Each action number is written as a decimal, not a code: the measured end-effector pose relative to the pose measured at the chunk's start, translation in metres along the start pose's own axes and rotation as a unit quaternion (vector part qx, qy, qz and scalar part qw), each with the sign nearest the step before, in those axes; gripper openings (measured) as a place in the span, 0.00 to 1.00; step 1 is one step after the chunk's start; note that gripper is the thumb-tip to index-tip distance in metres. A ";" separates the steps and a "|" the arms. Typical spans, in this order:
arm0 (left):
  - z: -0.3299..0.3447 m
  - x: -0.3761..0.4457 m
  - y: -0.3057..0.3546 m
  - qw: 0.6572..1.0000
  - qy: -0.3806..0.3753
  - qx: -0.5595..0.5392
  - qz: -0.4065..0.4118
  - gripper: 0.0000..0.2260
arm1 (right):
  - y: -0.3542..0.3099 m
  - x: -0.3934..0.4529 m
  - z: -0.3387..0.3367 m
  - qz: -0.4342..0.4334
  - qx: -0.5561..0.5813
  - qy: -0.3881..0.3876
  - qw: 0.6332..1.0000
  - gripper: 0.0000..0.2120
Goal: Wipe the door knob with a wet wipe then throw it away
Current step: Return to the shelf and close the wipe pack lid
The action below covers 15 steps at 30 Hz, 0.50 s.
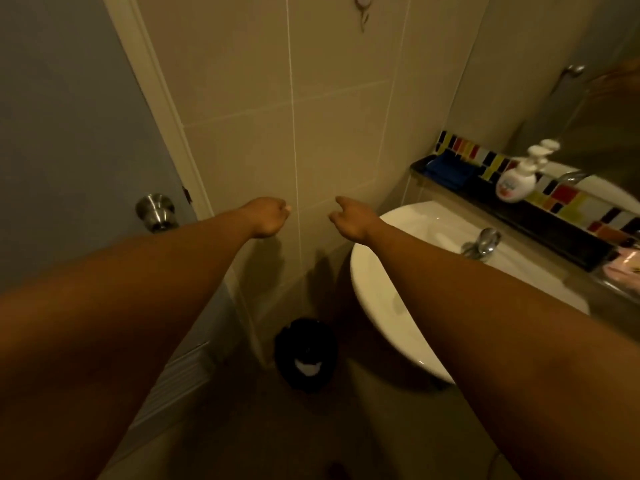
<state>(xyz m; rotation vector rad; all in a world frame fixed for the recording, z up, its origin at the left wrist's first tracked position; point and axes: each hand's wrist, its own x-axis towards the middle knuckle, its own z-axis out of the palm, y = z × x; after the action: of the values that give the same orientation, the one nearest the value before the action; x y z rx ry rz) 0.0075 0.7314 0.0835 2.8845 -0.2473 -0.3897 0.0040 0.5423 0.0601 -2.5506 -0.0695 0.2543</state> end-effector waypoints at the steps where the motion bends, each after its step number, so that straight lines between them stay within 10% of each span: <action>1: -0.008 -0.005 0.006 1.000 0.007 0.004 0.008 0.23 | -0.002 -0.009 -0.010 0.000 -0.007 0.012 1.000 0.27; 15: -0.048 -0.006 0.217 0.981 0.028 0.053 0.184 0.23 | 0.109 -0.134 -0.165 0.131 -0.046 0.174 0.975 0.25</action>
<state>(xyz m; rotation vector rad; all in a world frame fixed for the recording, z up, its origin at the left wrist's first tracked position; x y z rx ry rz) -0.0139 0.5333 0.1819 2.8571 -0.7989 -0.2329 -0.0959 0.3488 0.1584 -2.6550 0.4001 -0.1012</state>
